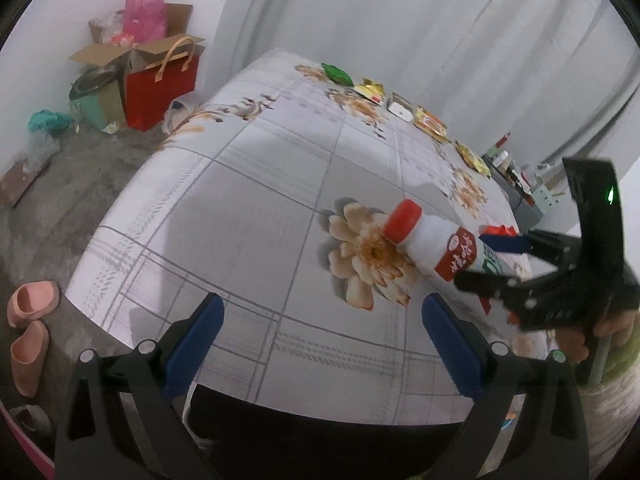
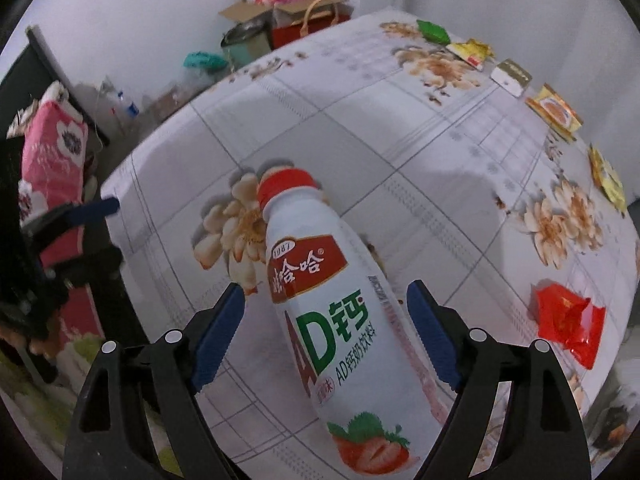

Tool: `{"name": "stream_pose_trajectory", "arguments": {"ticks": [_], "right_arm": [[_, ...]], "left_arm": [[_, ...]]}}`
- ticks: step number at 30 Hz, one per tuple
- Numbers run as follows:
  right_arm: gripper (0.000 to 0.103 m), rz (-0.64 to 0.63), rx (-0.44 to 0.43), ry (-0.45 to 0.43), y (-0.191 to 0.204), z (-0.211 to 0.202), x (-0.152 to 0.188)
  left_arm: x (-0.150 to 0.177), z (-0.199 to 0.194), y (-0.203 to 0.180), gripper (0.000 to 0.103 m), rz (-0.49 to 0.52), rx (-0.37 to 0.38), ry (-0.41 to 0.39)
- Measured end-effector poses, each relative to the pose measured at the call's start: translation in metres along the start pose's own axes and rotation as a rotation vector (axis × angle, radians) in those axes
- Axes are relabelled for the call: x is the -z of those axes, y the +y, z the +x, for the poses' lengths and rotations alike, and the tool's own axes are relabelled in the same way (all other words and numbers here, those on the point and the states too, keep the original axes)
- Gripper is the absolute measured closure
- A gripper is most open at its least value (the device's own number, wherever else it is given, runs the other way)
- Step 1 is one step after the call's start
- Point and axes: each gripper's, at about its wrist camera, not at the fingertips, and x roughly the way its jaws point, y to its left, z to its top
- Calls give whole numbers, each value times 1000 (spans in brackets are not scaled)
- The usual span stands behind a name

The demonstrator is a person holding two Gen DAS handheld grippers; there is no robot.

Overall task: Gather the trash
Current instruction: 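Grasp the white AD bottle with the right tool while the left tool grasps the red wrapper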

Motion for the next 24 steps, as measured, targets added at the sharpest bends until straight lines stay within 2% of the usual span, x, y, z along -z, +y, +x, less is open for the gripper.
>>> {"name": "stream_pose_trajectory", "arguments": {"ticks": [4, 9, 14, 19, 24], "right_arm": [[25, 32, 2, 12, -2, 2, 3], [36, 69, -3, 16, -5, 1, 0], [39, 139, -50, 13, -12, -2, 3], [41, 251, -90, -12, -24, -11, 24], [46, 381, -103, -52, -42, -29, 60]], "left_arm": [[-5, -5, 3, 6, -13, 21, -23], [-5, -6, 4, 6, -5, 35, -25], [-4, -10, 4, 6, -3, 48, -34], [-5, -12, 6, 6, -3, 48, -42], [-10, -8, -1, 6, 7, 48, -40]]}}
